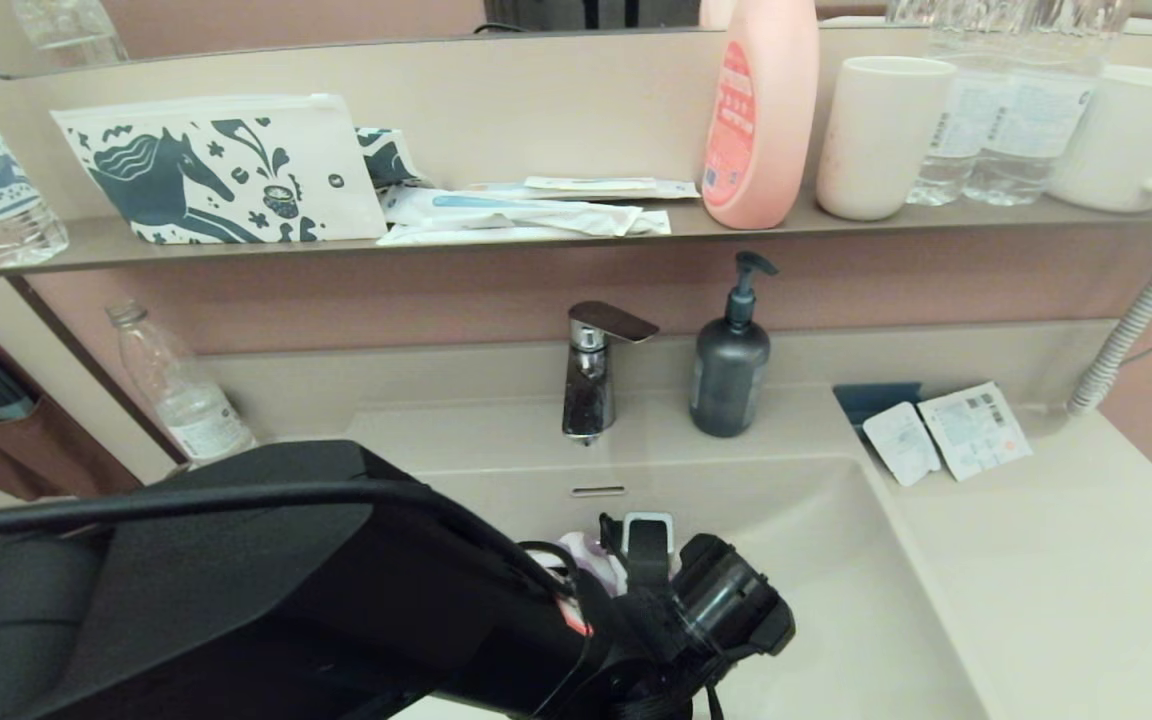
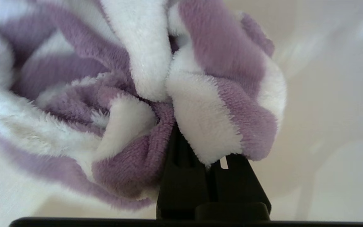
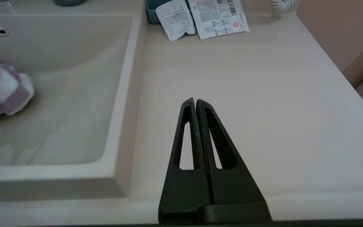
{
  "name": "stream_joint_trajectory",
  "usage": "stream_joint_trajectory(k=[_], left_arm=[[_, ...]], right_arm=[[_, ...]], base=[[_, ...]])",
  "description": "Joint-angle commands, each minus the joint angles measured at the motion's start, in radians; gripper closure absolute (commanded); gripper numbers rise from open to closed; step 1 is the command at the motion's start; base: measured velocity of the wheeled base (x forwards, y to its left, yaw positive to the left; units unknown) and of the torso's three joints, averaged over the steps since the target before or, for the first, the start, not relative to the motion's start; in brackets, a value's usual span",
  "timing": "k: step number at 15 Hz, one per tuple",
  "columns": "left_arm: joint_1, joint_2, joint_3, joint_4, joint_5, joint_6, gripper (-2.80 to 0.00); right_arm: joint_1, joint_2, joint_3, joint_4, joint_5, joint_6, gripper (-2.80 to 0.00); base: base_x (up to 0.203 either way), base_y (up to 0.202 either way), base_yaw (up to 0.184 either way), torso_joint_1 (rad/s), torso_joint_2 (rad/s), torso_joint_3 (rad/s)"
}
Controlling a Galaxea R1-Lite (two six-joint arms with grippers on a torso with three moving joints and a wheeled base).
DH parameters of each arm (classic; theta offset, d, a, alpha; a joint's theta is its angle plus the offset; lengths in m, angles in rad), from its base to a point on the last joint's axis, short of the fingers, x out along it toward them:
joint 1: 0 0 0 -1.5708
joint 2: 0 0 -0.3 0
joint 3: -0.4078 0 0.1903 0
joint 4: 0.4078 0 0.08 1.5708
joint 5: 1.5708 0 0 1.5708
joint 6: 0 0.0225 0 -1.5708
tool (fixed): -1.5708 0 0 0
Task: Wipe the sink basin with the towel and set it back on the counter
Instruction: Wipe the sink
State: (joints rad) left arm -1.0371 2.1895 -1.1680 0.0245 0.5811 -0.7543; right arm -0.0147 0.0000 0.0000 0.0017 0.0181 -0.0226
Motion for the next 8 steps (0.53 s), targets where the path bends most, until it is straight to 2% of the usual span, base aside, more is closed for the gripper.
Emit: stream_joint_trajectory(k=[1, 5, 8], left_arm=[[-0.046, -0.108, 0.027, 0.198, 0.006, -0.059, 0.00], [-0.056, -0.265, 0.034, 0.666, 0.051, -0.120, 0.00], [0.009, -0.393, 0.063, 0.878, 0.074, -0.105, 0.00]], right_arm=[[0.001, 0.000, 0.000, 0.000, 0.000, 0.000, 0.00], [0.001, 0.000, 0.000, 0.000, 0.000, 0.000, 0.00], [0.001, 0.000, 0.000, 0.000, 0.000, 0.000, 0.00]], base=[[0.000, 0.000, 0.000, 0.000, 0.00, 0.000], [0.000, 0.000, 0.000, 0.000, 0.00, 0.000], [0.000, 0.000, 0.000, 0.000, 0.00, 0.000]])
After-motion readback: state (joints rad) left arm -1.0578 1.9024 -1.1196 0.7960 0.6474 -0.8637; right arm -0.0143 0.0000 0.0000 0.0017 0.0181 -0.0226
